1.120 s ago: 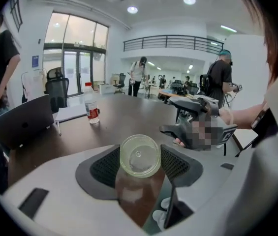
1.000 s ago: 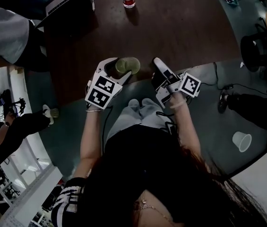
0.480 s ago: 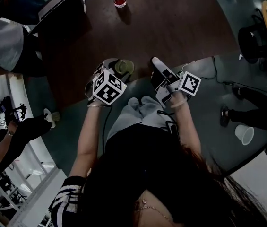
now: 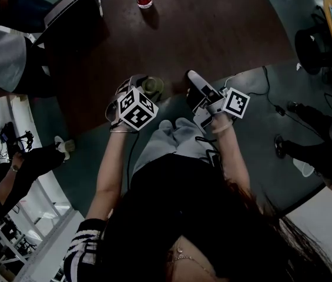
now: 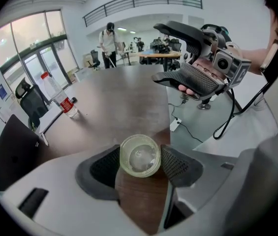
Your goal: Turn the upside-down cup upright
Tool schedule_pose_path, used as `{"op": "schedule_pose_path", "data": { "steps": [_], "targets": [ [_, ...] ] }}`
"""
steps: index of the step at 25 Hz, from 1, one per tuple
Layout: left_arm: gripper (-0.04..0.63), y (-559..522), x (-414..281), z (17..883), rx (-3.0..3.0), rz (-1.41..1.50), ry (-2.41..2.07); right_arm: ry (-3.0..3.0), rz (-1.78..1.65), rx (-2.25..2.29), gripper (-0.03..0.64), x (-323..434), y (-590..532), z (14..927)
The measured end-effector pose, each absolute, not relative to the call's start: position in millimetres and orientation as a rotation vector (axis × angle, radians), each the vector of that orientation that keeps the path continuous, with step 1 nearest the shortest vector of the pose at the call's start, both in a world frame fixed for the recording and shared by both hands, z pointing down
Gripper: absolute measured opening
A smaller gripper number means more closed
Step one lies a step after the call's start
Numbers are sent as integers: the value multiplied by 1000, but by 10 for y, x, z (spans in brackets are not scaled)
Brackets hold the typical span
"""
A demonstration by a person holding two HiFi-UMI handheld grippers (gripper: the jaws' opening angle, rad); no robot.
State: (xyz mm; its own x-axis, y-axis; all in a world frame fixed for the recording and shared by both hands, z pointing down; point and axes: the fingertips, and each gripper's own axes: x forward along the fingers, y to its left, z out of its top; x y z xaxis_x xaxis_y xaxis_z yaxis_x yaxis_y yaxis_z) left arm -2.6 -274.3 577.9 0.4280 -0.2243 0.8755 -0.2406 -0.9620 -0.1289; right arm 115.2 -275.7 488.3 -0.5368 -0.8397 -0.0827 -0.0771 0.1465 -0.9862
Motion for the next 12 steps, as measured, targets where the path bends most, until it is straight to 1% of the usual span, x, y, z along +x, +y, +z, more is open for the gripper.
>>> {"op": "schedule_pose_path", "data": {
  "steps": [12],
  "targets": [
    [272, -2800, 37, 5773, 2672, 1572, -469, 1774, -1456, -847, 382, 1099, -2731, 4840]
  ]
}}
